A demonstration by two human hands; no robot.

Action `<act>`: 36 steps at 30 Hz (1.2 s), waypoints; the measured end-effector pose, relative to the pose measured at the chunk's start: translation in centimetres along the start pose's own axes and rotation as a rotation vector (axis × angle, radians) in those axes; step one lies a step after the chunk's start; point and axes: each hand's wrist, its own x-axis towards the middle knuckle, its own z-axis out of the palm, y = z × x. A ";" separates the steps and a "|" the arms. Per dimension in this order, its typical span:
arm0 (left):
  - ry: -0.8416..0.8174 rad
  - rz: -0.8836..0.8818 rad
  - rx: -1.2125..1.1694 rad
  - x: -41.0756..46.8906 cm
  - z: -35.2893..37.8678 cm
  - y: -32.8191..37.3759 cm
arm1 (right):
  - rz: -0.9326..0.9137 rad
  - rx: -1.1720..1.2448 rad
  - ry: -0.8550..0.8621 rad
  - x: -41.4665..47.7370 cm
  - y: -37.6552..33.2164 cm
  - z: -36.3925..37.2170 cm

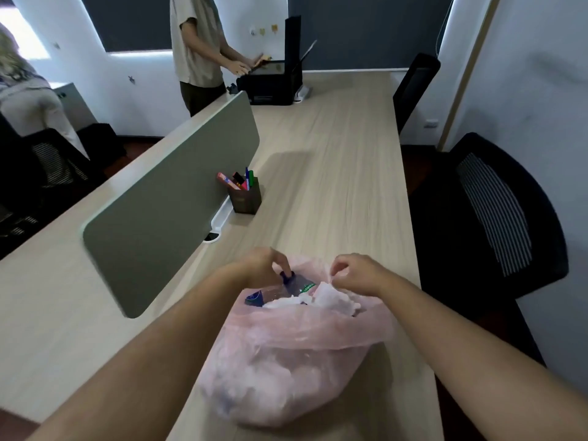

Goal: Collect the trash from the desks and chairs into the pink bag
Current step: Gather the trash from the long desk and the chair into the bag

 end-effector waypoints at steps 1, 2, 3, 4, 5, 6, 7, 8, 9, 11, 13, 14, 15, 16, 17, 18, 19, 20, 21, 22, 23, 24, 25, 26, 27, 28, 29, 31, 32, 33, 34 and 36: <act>0.092 -0.014 0.060 0.0 0.2 -0.2 | 0.063 -0.062 0.085 -0.1 0.5 -0.6; 0.114 -0.046 0.138 -0.1 0.3 -0.4 | 0.137 -0.166 0.115 -0.2 1.3 -1.0; 0.075 -0.096 0.215 -0.3 0.6 -0.9 | 0.217 -0.252 0.082 -0.5 1.9 -1.3; -0.019 -0.171 0.278 -0.5 1.1 -1.3 | 0.283 -0.284 0.012 -0.9 2.5 -1.3; -0.118 -0.241 0.328 -0.6 1.9 -1.8 | 0.318 -0.288 -0.068 -1.4 2.9 -1.1; -0.192 -0.288 0.369 -0.6 2.7 -2.4 | 0.331 -0.260 -0.134 -2.0 3.1 -0.6; -0.216 -0.310 0.388 -0.6 3.3 -3.0 | 0.349 -0.197 -0.176 -2.5 3.2 0.0; -0.190 -0.314 0.384 -0.6 3.7 -3.4 | 0.363 -0.137 -0.190 -2.7 3.3 0.6; -0.148 -0.311 0.355 -0.6 3.9 -3.8 | 0.368 -0.103 -0.182 -2.6 3.6 1.1; -0.070 -0.298 0.302 -0.6 3.8 -4.3 | 0.382 -0.044 -0.138 -2.1 3.8 1.3; -0.014 -0.284 0.281 -0.5 2.8 -4.5 | 0.389 0.120 -0.063 -1.3 3.4 0.5; 0.024 -0.275 0.276 -0.5 2.1 -4.6 | 0.376 0.206 -0.022 -0.9 3.0 -0.1; 0.061 -0.268 0.268 -0.5 1.3 -4.7 | 0.342 0.260 0.024 -0.6 2.4 -0.8; 0.102 -0.263 0.255 -0.5 0.5 -4.8 | 0.306 0.295 0.073 -0.4 1.5 -1.7; 0.147 -0.261 0.243 -0.6 -0.3 -5.0 | 0.265 0.319 0.115 -0.1 0.5 -2.6; 0.191 -0.263 0.233 -0.7 -1.1 -5.2 | 0.221 0.339 0.147 0.3 -0.4 -3.3; 0.235 -0.261 0.231 -0.8 -1.8 -5.5 | 0.181 0.358 0.176 0.7 -1.2 -4.1; 0.271 -0.263 0.224 -0.8 -2.5 -5.9 | 0.144 0.374 0.205 1.2 -2.1 -4.7; 0.301 -0.262 0.209 -0.8 -3.2 -6.2 | 0.108 0.389 0.233 1.6 -2.8 -5.3; 0.329 -0.255 0.187 -0.7 -3.8 -6.6 | 0.071 0.396 0.262 2.0 -3.5 -5.8; 0.354 -0.244 0.159 -0.6 -4.3 -7.0 | 0.042 0.393 0.286 2.4 -4.0 -6.0; 0.373 -0.233 0.129 -0.5 -4.7 -7.2 | 0.021 0.381 0.306 2.7 -4.5 -6.2; 0.395 -0.214 0.098 -0.3 -4.9 -7.3 | 0.005 0.364 0.327 3.0 -4.8 -6.1; 0.414 -0.193 0.068 -0.2 -5.0 -7.4 | -0.007 0.349 0.346 3.2 -4.9 -6.0; 0.429 -0.178 0.039 -0.1 -4.9 -7.4 | -0.014 0.337 0.360 3.4 -4.9 -5.8; 0.440 -0.170 0.018 0.1 -4.7 -7.4 | -0.017 0.329 0.365 3.6 -4.8 -5.6; 0.449 -0.166 0.009 0.2 -4.5 -7.4 | -0.025 0.323 0.361 3.7 -4.7 -5.5; 0.452 -0.161 0.009 0.7 -4.1 -7.6 | -0.057 0.322 0.348 3.8 -4.4 -5.5; 0.447 -0.166 0.012 0.9 -3.9 -7.6 | -0.068 0.319 0.358 3.9 -4.0 -5.6; 0.444 -0.178 0.014 1.1 -3.8 -7.7 | -0.063 0.311 0.391 3.8 -3.6 -5.6; 0.439 -0.188 0.016 1.2 -3.8 -7.9 | -0.032 0.308 0.451 3.7 -3.0 -5.5; 0.425 -0.195 0.014 1.6 -3.5 -7.9 | 0.099 0.313 0.597 3.2 -1.2 -4.8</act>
